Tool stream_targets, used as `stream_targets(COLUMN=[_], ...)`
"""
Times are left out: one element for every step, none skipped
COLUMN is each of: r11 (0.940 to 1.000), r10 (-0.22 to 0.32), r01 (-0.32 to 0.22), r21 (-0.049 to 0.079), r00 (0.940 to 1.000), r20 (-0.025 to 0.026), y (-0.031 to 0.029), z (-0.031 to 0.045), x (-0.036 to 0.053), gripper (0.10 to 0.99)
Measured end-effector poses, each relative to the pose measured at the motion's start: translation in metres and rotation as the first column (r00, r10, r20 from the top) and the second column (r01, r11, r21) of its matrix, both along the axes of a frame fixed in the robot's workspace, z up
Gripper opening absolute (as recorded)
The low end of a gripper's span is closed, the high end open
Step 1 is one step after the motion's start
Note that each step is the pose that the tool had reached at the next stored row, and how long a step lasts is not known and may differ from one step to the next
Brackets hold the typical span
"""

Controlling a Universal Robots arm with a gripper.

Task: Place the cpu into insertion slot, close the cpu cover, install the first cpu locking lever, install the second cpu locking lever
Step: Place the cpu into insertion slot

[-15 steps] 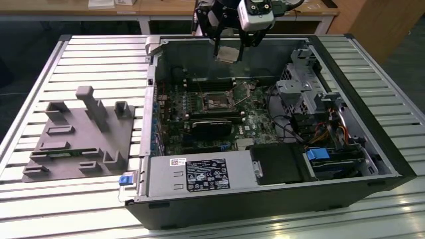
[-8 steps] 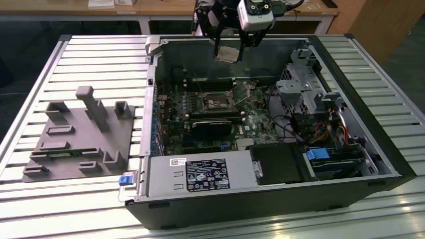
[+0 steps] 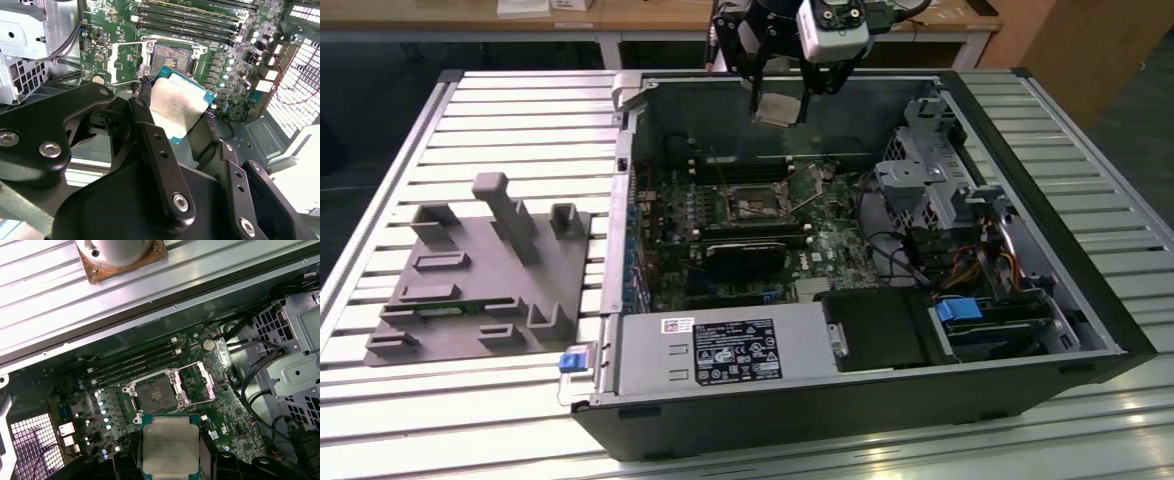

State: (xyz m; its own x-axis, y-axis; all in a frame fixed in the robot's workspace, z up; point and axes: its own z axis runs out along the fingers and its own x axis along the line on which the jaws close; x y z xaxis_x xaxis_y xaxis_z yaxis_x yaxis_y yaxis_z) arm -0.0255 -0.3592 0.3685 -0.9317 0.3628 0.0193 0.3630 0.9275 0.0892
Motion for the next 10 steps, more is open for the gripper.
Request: stream_targets(r11=[1.0000, 1.0000, 1.0000, 1.0000, 1.0000, 1.0000, 1.0000, 1.0000, 1.0000, 1.0000], r10=[-0.001, -0.002, -0.002, -0.003, -0.004, -0.005, -0.006, -0.007, -0.007, -0.008], r01=[0.001, 0.002, 0.002, 0.003, 0.004, 0.005, 0.006, 0.007, 0.007, 0.008], r21=[0.000, 0.000, 0.000, 0.000, 0.000, 0.000, 0.000, 0.000, 0.000, 0.000], r00=[1.0000, 1.0000, 1.0000, 1.0000, 1.0000, 1.0000, 1.0000, 1.0000, 1.0000, 1.0000], r20=[0.0000, 0.0000, 0.0000, 0.0000, 0.0000, 0.0000, 0.0000, 0.0000, 0.0000, 0.0000], y=[0.0000, 0.0000, 0.0000, 0.0000, 0.0000, 0.0000, 0.0000, 0.0000, 0.0000, 0.0000], z=[0.0000, 0.0000, 0.0000, 0.0000, 0.0000, 0.0000, 0.0000, 0.0000, 0.0000, 0.0000], x=[0.0000, 0.0000, 0.0000, 0.0000, 0.0000, 0.0000, 0.0000, 0.0000, 0.0000, 0.0000], gripper=[0.541, 0.541, 0.541, 0.541, 0.541, 0.541, 0.541, 0.541, 0.541, 0.541])
